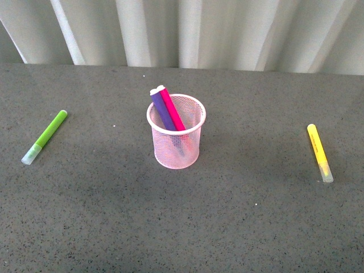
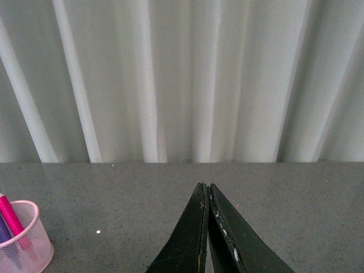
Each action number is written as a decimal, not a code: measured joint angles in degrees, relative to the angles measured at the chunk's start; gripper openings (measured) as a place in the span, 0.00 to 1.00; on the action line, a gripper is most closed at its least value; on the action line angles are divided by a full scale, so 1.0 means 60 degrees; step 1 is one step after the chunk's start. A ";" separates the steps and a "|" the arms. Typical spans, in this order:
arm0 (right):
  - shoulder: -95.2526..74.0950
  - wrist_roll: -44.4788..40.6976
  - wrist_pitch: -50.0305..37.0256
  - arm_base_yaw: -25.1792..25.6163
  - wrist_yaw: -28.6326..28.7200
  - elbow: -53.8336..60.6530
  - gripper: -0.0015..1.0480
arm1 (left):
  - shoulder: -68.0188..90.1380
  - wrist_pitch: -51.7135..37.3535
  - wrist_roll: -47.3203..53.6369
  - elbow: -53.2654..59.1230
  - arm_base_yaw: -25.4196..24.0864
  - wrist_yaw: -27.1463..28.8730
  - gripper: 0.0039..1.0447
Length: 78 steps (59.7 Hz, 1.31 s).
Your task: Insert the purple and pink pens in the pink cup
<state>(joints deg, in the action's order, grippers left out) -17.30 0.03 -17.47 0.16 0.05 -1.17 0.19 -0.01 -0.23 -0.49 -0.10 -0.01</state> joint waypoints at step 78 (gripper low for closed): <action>0.2841 0.0000 0.2900 0.0000 -0.0004 0.0000 0.25 | 0.0000 0.0000 0.0000 0.0000 0.0000 0.0004 0.94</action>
<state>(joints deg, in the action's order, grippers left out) -0.25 0.03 -0.08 0.16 0.03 -1.17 0.19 -0.01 -0.23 -0.49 -0.10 0.01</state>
